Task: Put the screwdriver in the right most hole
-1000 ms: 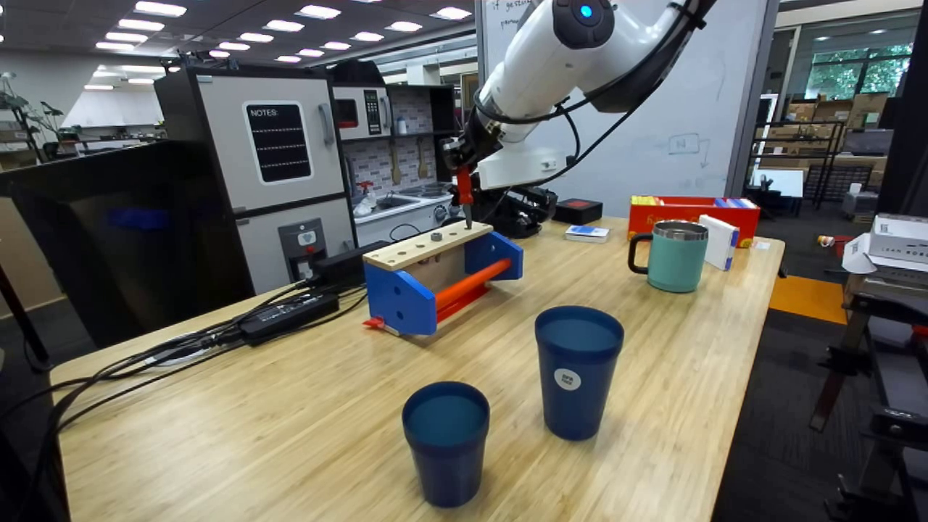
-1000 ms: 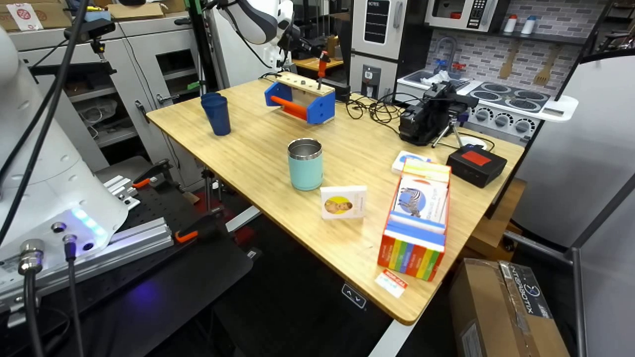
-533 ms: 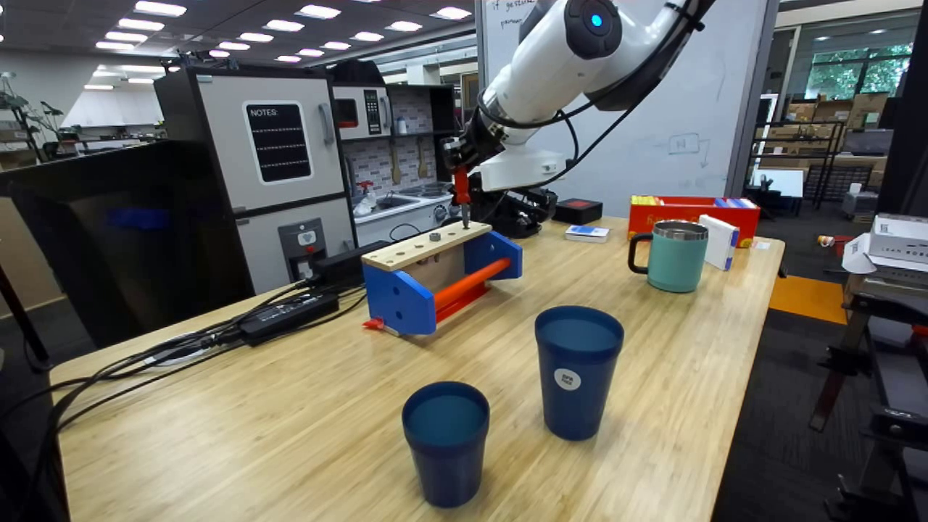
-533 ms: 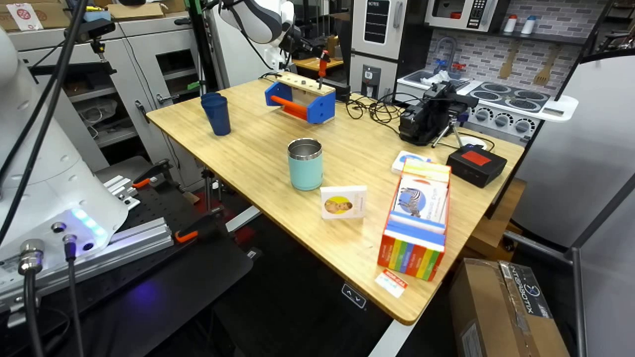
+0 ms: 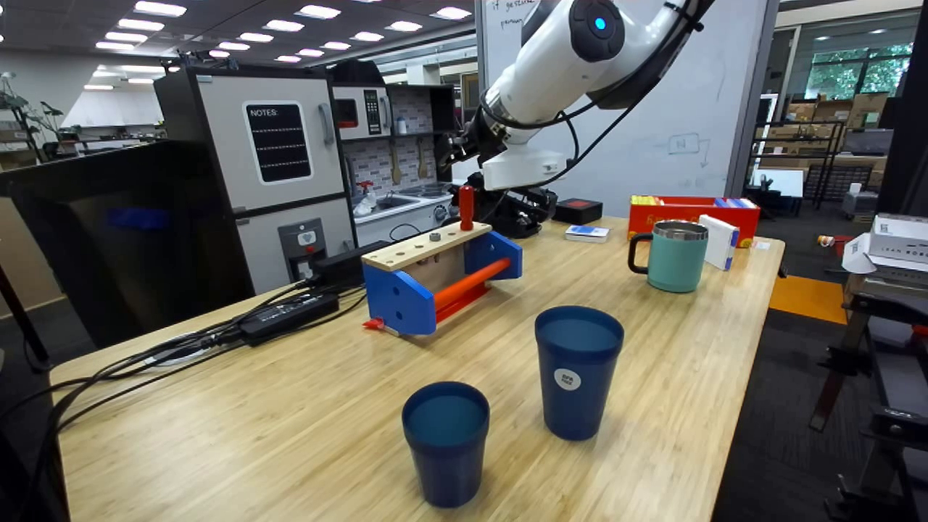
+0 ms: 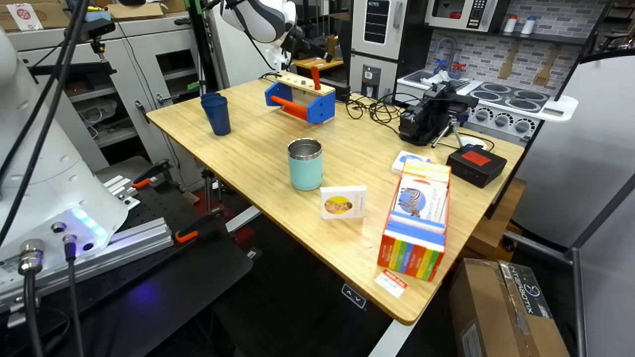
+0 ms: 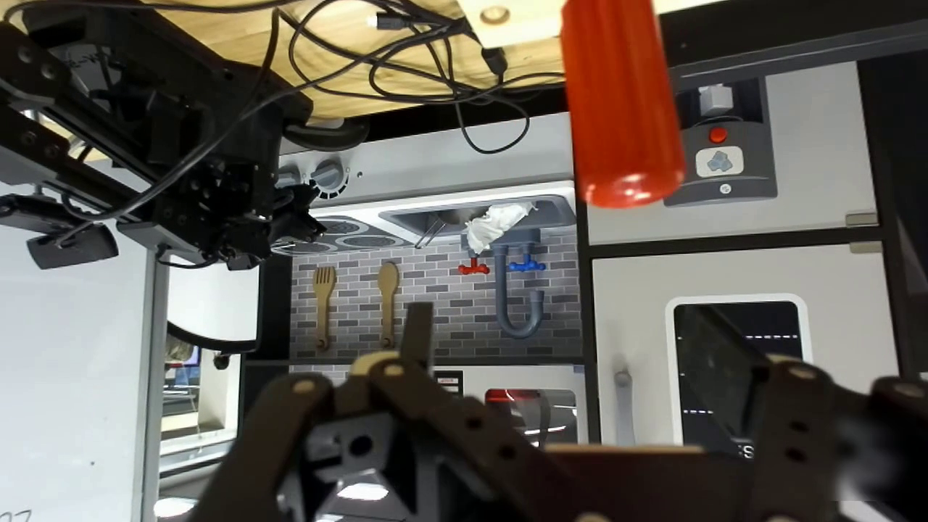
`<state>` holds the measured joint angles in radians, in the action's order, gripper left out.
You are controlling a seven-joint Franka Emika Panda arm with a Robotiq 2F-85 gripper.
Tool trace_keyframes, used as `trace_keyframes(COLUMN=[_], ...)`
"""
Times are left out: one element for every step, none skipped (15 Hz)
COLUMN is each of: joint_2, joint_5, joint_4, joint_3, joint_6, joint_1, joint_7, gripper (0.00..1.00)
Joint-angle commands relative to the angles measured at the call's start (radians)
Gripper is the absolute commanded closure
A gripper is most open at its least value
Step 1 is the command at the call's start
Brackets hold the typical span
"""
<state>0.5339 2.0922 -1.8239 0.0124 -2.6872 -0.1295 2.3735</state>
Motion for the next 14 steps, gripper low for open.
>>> trace_keyframes(joint_2=[0.0,-0.006,-0.017,-0.027,-0.044,-0.056,-0.066,-0.08,-0.1,-0.119,-0.133,-0.145,-0.159,-0.187], joint_5=[0.045,0.043,0.028,-0.001,-0.02,-0.056,-0.089,-0.159,-0.268,-0.344,-0.413,-0.473,-0.513,-0.533], joint_4=[0.01,0.007,-0.003,-0.012,-0.025,-0.032,-0.039,-0.057,-0.104,-0.163,-0.221,-0.287,-0.356,-0.425], joint_3=[-0.006,-0.006,-0.006,-0.003,0.001,0.007,0.019,0.042,0.088,0.147,0.184,0.215,0.234,0.112], joint_6=[-0.034,-0.054,-0.088,-0.128,-0.18,-0.262,-0.338,-0.417,-0.466,-0.516,-0.557,-0.594,-0.614,-0.578], joint_1=[0.015,0.018,0.021,0.025,0.029,0.041,0.048,0.051,0.037,0.011,0.003,-0.005,-0.009,0.106], joint_7=[0.041,0.028,0.002,-0.028,-0.058,-0.1,-0.145,-0.216,-0.317,-0.39,-0.475,-0.558,-0.63,-0.717], gripper=[0.0,0.0,0.0,0.0,0.0,0.0,0.0,0.0,0.0,0.0,0.0,0.0,0.0,0.0])
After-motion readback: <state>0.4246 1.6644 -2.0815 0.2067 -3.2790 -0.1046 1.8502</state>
